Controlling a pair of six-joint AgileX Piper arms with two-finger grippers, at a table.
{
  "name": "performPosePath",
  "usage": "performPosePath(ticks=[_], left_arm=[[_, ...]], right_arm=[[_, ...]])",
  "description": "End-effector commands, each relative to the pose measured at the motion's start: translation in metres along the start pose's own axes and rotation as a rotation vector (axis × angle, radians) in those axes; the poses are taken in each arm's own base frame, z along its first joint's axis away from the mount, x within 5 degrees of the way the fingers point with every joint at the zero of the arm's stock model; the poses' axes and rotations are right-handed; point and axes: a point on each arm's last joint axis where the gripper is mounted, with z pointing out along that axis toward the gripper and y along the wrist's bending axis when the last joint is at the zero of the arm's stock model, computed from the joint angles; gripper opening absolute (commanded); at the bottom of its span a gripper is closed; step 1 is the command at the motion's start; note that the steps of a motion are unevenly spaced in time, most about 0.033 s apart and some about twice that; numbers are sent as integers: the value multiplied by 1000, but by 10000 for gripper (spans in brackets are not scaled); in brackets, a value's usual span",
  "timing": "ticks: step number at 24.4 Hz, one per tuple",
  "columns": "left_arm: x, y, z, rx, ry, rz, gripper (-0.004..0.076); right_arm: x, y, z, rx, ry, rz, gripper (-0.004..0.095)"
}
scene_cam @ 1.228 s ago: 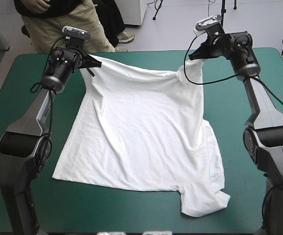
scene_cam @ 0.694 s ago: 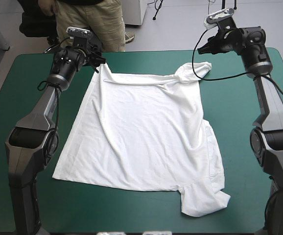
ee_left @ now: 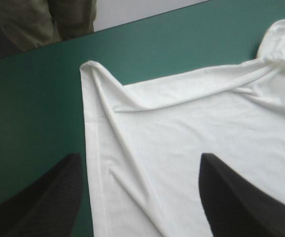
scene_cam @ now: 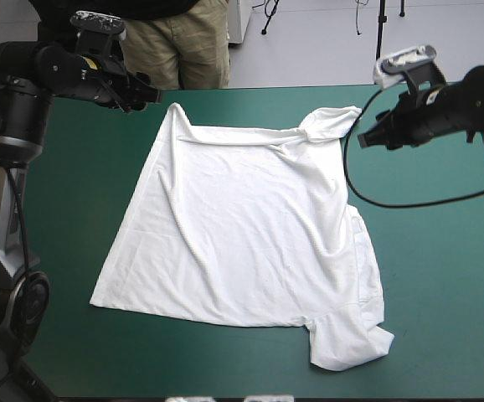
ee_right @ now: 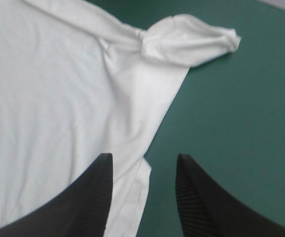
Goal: Fold the cloth
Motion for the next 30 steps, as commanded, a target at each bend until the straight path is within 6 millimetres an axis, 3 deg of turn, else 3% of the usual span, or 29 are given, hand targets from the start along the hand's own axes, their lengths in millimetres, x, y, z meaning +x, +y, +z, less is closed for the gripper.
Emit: performPosePath(ticks=[1, 5, 12, 19, 22, 24, 28, 30], left_arm=[[1, -11, -58, 19, -67, 18, 484], [24, -18, -78, 26, -34, 10, 484], [84, -30, -91, 38, -20, -29, 484], [154, -41, -104, 29, -18, -69, 484], [189, -46, -99, 33, 33, -82, 484], [200, -46, -94, 34, 63, -101, 484], [204, -46, -91, 33, 76, -110, 484], [204, -46, -91, 29, 68, -109, 484]], right_arm=[[26, 14, -27, -14, -71, 26, 401], [84, 37, -3, -59, 6, 29, 401], [139, 62, 33, -146, 194, 3, 432], [158, 64, 50, -151, 247, 21, 527], [161, 63, 63, -145, 283, 9, 600], [164, 64, 77, -145, 342, -19, 636], [170, 74, 113, -171, 472, -10, 634], [174, 82, 128, -176, 526, -20, 585]])
